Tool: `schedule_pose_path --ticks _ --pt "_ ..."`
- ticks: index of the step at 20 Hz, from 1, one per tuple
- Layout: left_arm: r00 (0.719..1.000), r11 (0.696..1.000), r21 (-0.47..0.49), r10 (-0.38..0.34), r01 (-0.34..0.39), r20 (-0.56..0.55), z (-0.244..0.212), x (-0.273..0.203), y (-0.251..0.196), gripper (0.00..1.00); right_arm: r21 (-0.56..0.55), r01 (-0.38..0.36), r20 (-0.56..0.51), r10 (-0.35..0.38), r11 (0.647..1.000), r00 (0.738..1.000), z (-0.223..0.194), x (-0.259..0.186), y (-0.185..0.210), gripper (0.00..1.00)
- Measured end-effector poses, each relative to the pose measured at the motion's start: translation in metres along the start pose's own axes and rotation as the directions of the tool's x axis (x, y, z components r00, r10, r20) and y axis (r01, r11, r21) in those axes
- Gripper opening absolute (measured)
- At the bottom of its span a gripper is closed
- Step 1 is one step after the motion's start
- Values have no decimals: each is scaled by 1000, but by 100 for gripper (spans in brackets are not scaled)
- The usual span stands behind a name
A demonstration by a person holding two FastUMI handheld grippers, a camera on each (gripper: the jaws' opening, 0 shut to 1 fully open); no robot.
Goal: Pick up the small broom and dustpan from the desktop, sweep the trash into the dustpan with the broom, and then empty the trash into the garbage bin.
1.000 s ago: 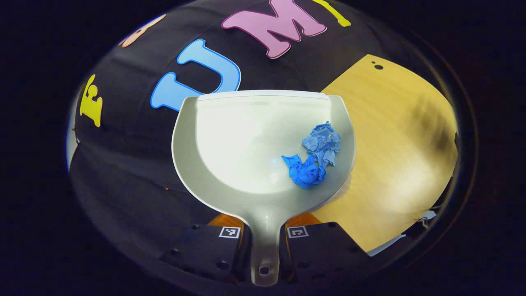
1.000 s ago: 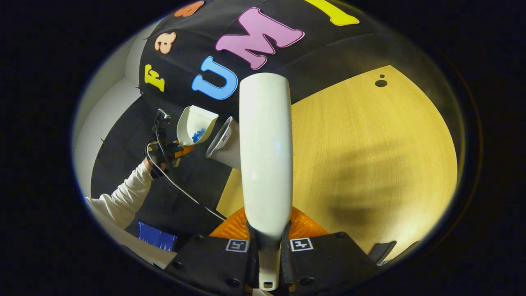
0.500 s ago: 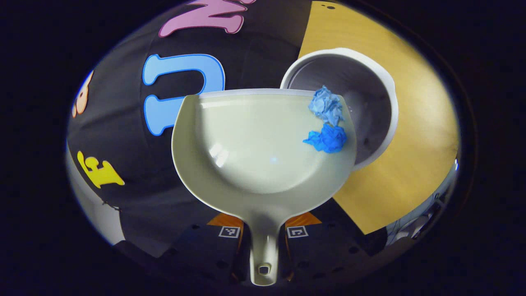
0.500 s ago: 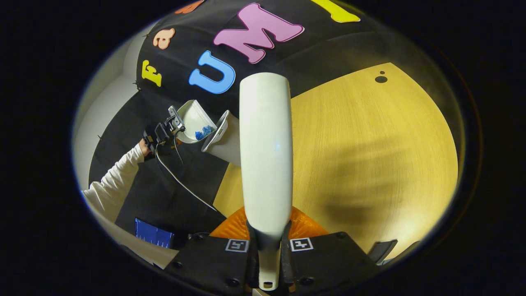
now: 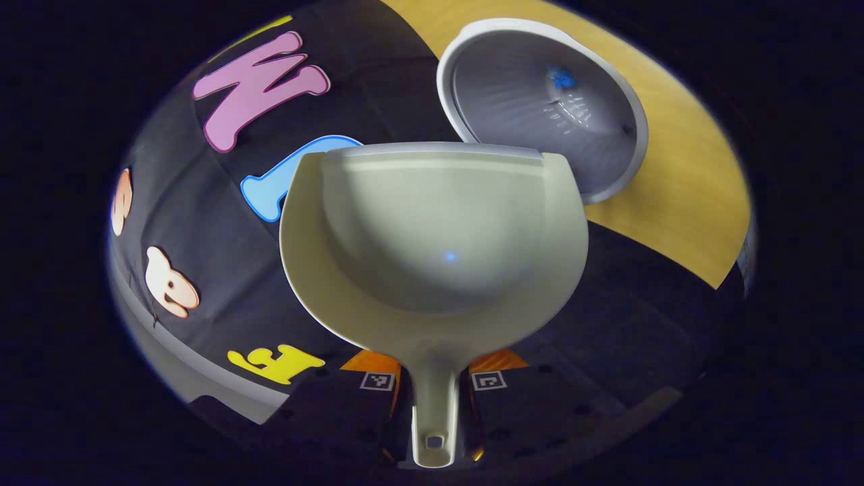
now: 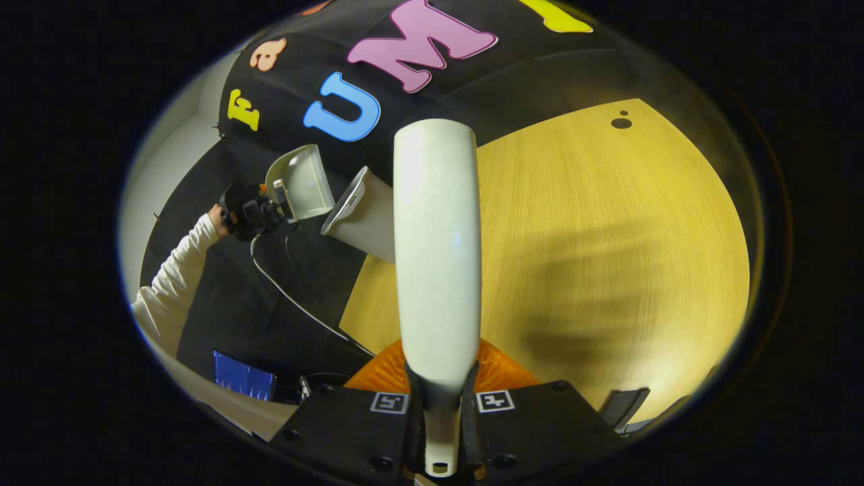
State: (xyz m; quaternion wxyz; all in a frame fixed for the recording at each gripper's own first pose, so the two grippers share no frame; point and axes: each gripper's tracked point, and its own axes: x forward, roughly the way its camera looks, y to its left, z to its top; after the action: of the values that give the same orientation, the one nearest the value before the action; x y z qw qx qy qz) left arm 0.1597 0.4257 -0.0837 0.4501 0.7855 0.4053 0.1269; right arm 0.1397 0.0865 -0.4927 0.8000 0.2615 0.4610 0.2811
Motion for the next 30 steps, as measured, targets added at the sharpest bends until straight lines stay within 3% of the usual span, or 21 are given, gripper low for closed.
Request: schedule_pose_path --ticks 2,3,5,6,7,9,10,12,14,16,17,18,20,24,26,28,30 --pt "998 988 -147 -32 40 58 6 -16 -3 25 -7 57 -17 -57 998 998 -4 4 -10 22" --pt "995 968 -244 -31 53 96 13 -32 2 25 -20 102 -24 -103 995 994 -6 7 -20 22" --pt "982 890 -443 -27 108 186 29 -56 8 23 -28 156 -54 -157 987 986 -11 7 -29 22" --pt "972 834 -529 -36 156 230 37 -72 7 25 -28 169 -65 -171 985 983 -12 6 -29 22" --pt "955 749 -621 -51 230 292 49 -83 8 25 -33 194 -71 -196 981 978 -12 7 -33 22" --pt "881 479 -761 -63 438 468 93 -126 -7 24 -47 264 -85 -268 963 960 -11 10 -45 22" --pt "837 358 -770 -68 528 543 121 -147 -17 24 -37 285 -85 -287 958 954 -9 10 -48 22" --pt "750 188 -727 -131 661 648 170 -194 -44 27 12 291 -85 -288 957 954 -4 13 -42 22" --pt "627 12 -640 -216 768 748 215 -243 -85 22 32 324 -82 -321 945 943 1 17 -45 22" --pt "474 -197 -552 -335 810 814 258 -284 -136 25 43 380 -93 -375 924 923 3 21 -56 22" --pt "412 -263 -535 -404 803 817 269 -304 -157 25 52 401 -109 -394 915 913 3 23 -61 22" --pt "377 -294 -529 -443 796 814 280 -314 -176 25 57 416 -118 -408 907 905 3 27 -64 22" --pt "309 -314 -516 -523 797 795 297 -329 -212 25 54 466 -148 -454 883 879 0 36 -72 23" --pt "200 -319 -520 -670 792 715 329 -342 -264 26 42 508 -243 -484 860 840 -20 66 -86 22" --pt "168 -331 -532 -708 779 686 332 -335 -269 26 16 559 -311 -527 829 791 -38 76 -98 22" --pt "157 -332 -554 -737 763 657 332 -329 -264 26 3 599 -359 -558 801 748 -57 81 -111 23" --pt "134 -352 -570 -756 743 641 335 -327 -263 26 -17 630 -384 -587 776 713 -62 84 -120 23"
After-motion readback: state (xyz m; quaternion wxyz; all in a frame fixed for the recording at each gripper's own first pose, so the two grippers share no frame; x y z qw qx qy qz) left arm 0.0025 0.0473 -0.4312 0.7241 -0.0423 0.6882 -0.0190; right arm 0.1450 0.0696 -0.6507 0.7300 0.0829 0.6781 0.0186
